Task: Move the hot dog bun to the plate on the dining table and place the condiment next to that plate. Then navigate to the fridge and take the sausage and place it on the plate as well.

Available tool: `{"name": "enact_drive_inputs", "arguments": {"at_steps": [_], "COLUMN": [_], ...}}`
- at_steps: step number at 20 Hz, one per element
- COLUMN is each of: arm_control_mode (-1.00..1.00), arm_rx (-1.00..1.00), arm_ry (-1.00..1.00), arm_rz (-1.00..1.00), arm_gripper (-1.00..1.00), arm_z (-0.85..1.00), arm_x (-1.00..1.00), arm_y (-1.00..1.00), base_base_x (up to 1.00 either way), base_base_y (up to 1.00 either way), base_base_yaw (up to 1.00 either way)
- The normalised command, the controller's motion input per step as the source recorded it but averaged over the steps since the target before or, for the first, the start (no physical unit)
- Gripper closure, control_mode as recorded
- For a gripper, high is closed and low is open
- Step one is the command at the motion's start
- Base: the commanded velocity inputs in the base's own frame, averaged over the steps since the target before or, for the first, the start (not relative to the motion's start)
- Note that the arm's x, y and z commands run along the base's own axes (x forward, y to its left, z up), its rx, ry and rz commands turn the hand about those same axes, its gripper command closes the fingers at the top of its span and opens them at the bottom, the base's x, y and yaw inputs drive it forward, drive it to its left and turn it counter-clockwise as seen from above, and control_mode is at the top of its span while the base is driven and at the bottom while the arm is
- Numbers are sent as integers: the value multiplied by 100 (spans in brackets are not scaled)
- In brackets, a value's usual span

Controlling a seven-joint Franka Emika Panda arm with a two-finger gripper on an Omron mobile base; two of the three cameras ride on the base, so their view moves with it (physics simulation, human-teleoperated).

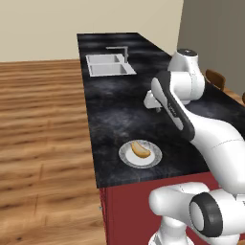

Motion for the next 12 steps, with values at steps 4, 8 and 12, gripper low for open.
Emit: {"name": "enact_drive_inputs", "arguments": {"at_steps": [4, 8, 12], "arm_control_mode": [-100, -100, -100], "arm_rx": [0, -8, -10], "arm_ry": [2, 2, 9], "arm_rz": [0, 0, 0], "arm_gripper": [-100, -100, -100], "arm_z": [-12, -68, -95], "arm_x": [-1, 4, 24], "arm_y": [5, 36, 39], "base_base_x": [0, 0, 0], "base_base_y": [0, 0, 0], "base_base_yaw": [0, 0, 0]}}
